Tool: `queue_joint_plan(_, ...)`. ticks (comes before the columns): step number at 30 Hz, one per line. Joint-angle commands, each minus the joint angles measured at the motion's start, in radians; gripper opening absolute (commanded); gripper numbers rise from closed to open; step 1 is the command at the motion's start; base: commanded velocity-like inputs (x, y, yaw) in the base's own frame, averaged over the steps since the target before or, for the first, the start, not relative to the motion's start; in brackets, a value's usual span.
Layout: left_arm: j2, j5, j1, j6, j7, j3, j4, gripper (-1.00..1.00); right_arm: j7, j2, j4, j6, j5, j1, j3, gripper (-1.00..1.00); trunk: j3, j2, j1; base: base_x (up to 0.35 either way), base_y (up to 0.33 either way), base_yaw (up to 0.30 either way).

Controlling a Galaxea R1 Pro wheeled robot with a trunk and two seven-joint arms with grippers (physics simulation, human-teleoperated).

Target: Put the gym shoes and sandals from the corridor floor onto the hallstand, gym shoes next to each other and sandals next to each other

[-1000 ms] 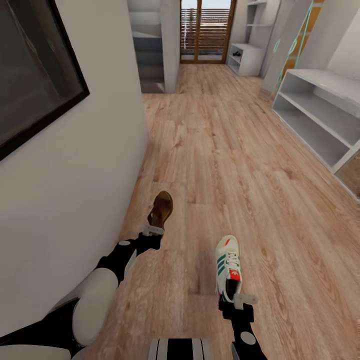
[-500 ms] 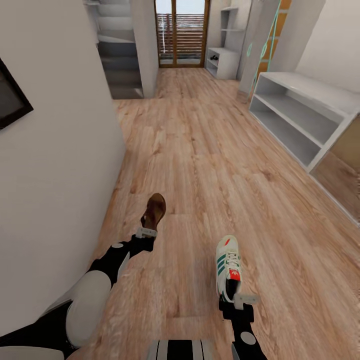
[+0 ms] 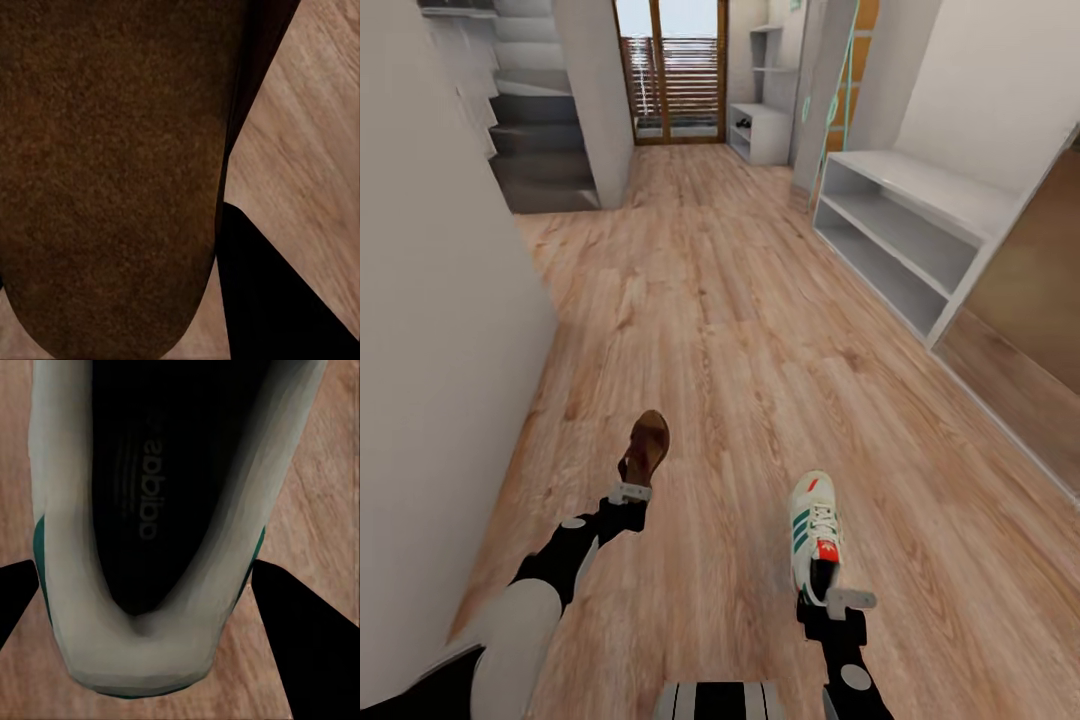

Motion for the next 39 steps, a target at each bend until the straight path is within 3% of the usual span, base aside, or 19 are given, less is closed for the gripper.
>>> queue_joint_plan(1, 0.003, 0.001, 0.009, 0.001, -0.007, 0.007, -0.009, -1.0, 0.001, 0.001, 0.001, -0.003, 0.009, -0.001, -0.004, -1.0, 0.0, 0.0, 0.0, 0.281, -0.209, -0.197)
queue_joint_plan(6, 0.041, 0.073, 0.077, -0.004, -0.001, 0.007, -0.05, -1.0, 0.003, 0.001, 0.001, -0.002, 0.011, -0.001, -0.002, -1.0, 0.003, 0.0, 0.0, 0.282, -0.207, -0.112)
queue_joint_plan(9, 0.073, 0.113, 0.131, -0.053, 0.004, 0.007, -0.064, -1.0, 0.003, 0.001, 0.001, -0.003, 0.011, -0.001, -0.002, -1.0, 0.004, 0.0, 0.0, 0.287, -0.197, -0.018)
queue_joint_plan(10, 0.089, 0.122, 0.16, -0.092, 0.018, 0.008, -0.066, -1.0, 0.003, -0.015, 0.002, -0.003, 0.011, -0.001, -0.002, -1.0, 0.004, 0.0, 0.0, 0.298, -0.176, -0.004)
queue_joint_plan(12, 0.095, 0.13, 0.182, -0.114, 0.041, 0.008, -0.066, -1.0, 0.003, -0.033, 0.004, -0.003, 0.01, -0.001, -0.002, -1.0, 0.004, 0.0, 0.0, 0.3, -0.165, -0.003)
queue_joint_plan(15, 0.099, 0.154, 0.217, -0.145, 0.088, 0.007, -0.066, -1.0, 0.002, -0.047, 0.002, -0.003, 0.01, -0.001, -0.002, -1.0, 0.004, 0.0, 0.0, 0.303, -0.132, -0.001)
queue_joint_plan(17, 0.1, 0.187, 0.269, -0.215, 0.152, 0.007, -0.059, -1.0, 0.001, -0.057, 0.004, -0.004, 0.012, -0.001, -0.002, -1.0, 0.004, 0.0, 0.0, 0.277, -0.031, 0.0)
queue_joint_plan(20, 0.101, 0.197, 0.306, -0.26, 0.183, 0.007, -0.056, -1.0, 0.001, -0.075, 0.006, -0.004, 0.012, 0.001, -0.002, -1.0, 0.004, 0.0, 0.0, 0.145, -0.013, 0.0)
queue_joint_plan(28, 0.102, 0.203, 0.379, -0.291, 0.209, 0.008, -0.059, -1.0, 0.003, -0.123, 0.075, -0.03, 0.011, 0.003, -0.003, -1.0, 0.004, 0.0, 0.0, 0.03, -0.003, 0.0)
queue_joint_plan(32, 0.102, 0.221, 0.409, -0.324, 0.211, 0.008, -0.057, -1.0, 0.004, -0.157, 0.158, -0.126, 0.011, 0.004, -0.002, -1.0, 0.004, 0.0, 0.0, 0.004, 0.0, 0.0)
queue_joint_plan(36, 0.101, 0.251, 0.437, -0.371, 0.212, 0.008, -0.054, -1.0, 0.004, -0.171, 0.242, -0.237, 0.011, 0.004, -0.002, -1.0, 0.004, 0.0, 0.0, 0.001, 0.0, 0.0)
queue_joint_plan(39, 0.101, 0.263, 0.455, -0.384, 0.212, 0.008, -0.053, -1.0, 0.003, -0.174, 0.271, -0.273, 0.01, 0.004, -0.002, -1.0, 0.004, 0.0, 0.0, 0.0, 0.0, 0.0)
